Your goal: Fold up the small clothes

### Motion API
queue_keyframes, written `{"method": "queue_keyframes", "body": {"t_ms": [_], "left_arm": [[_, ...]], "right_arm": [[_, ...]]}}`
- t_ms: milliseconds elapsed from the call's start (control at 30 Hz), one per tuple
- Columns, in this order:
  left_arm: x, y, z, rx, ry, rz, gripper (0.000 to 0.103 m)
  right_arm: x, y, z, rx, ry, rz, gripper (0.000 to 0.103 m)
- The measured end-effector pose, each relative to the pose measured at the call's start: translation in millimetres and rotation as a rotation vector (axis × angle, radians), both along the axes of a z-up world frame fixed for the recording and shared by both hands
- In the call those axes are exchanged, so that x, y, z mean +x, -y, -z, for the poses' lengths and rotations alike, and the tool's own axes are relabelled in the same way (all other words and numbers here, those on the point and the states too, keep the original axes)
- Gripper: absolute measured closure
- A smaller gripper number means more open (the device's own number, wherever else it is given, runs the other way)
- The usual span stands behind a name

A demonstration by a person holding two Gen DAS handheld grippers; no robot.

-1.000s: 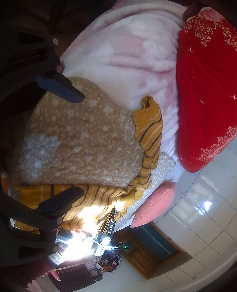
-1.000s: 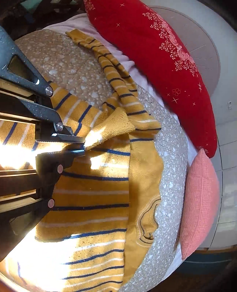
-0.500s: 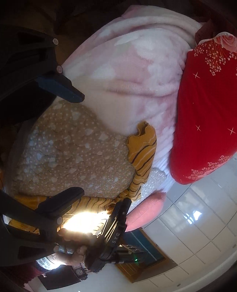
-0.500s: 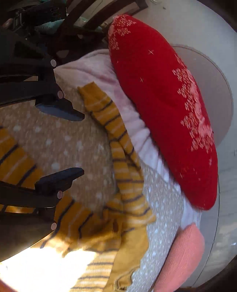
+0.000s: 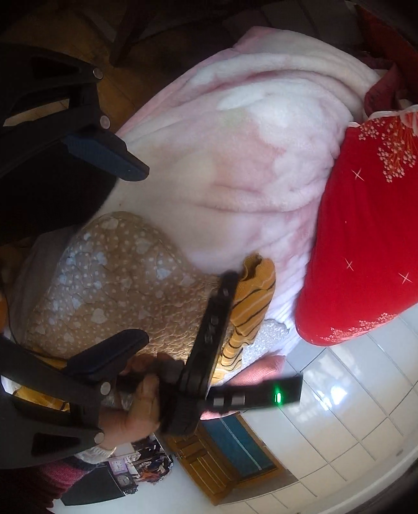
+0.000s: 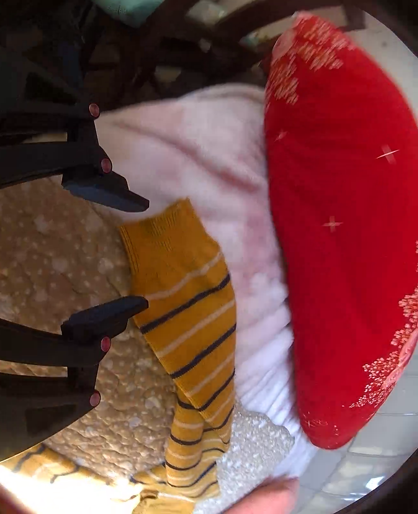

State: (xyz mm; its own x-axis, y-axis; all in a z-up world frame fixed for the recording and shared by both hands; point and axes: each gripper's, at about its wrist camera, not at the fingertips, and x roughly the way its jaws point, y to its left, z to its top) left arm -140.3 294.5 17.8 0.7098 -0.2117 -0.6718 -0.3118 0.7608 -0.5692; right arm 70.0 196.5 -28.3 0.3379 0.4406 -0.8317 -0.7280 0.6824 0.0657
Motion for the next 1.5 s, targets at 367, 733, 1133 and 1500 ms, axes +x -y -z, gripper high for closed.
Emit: {"method": "queue_keyframes", "body": {"t_ms": [367, 733, 1133, 1500], "left_arm": [[-8.7, 19.7, -28.1, 0.066, 0.04, 0.017, 0.01], [10.2, 81.4, -48.7, 0.111, 0.053, 0.152, 0.01], [61.1, 168.8, -59.8, 0.232, 0.033, 0.343, 0.01], [221.1, 207.9, -56.4, 0.121, 0.036, 0.454, 0.01]], "right_arm": [[17.4, 81.1, -92.1, 0.07, 0.176, 0.037, 0.089], [72.1, 357.7, -134.5, -0.145, 0.304, 0.555, 0.085], [21.4, 500.8, -82.0, 0.124, 0.123, 0.797, 0.046], [94.9, 481.8, -48.9, 0.612, -0.249, 0.807, 0.035]]}}
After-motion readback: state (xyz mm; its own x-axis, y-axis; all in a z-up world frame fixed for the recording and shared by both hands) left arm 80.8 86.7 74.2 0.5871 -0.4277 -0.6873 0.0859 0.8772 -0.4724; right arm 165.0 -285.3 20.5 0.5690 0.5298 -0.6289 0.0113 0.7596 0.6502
